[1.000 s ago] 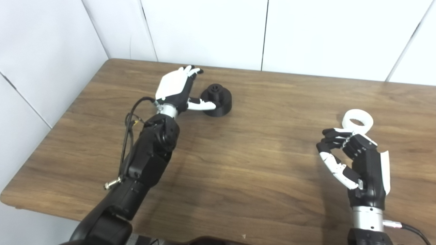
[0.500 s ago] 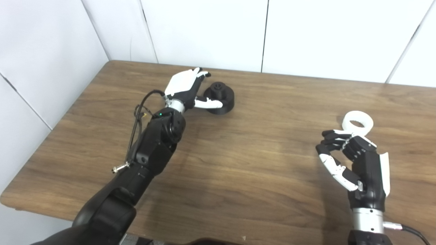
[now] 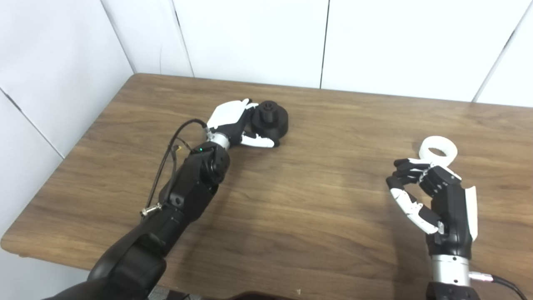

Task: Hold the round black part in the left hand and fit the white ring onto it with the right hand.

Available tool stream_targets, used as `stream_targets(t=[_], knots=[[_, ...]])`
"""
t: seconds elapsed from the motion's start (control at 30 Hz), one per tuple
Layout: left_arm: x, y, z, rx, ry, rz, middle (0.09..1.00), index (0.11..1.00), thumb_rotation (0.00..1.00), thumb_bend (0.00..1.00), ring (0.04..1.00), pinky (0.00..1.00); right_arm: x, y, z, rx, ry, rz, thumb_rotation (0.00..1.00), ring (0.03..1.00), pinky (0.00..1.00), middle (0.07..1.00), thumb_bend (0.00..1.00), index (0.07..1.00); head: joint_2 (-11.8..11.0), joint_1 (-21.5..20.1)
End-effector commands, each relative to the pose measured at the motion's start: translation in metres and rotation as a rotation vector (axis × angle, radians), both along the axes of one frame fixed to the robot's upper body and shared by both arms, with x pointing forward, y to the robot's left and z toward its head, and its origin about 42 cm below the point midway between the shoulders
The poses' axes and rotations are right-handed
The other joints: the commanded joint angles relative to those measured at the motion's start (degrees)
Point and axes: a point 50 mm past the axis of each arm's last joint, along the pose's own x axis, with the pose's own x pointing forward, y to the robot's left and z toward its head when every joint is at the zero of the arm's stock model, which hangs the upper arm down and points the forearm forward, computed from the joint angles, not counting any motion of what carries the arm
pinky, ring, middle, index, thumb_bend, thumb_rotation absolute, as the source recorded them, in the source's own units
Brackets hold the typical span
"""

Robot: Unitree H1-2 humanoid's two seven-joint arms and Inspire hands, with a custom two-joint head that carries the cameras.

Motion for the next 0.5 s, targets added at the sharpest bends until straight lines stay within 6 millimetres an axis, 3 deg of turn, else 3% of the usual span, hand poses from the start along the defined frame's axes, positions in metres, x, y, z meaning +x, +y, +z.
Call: stream_targets(t=[0.0,0.27,0.47], knots=[[0.007,0.005,0.024,0.008,-0.063,-0.012,1.000,0.896,0.59,1.00,1.000,0.96,-0.012,-0.002,-0.004,0.003,-0.005,-0.012,0.16,0.544,0.46,0.600,0.50,0.495,-0.07,0.09],[0.003,0.006,0.021,-0.028,-0.085,0.000,0.996,0.872,0.55,1.00,1.000,0.95,-0.013,-0.001,-0.004,0.000,-0.006,-0.018,0.16,0.544,0.46,0.598,0.50,0.495,0.14,-0.12],[0.002,-0.001,0.014,-0.198,-0.148,0.011,0.947,0.774,0.42,1.00,0.973,0.89,-0.014,-0.001,-0.003,0.001,-0.005,-0.016,0.16,0.541,0.46,0.594,0.50,0.495,0.55,-0.37]])
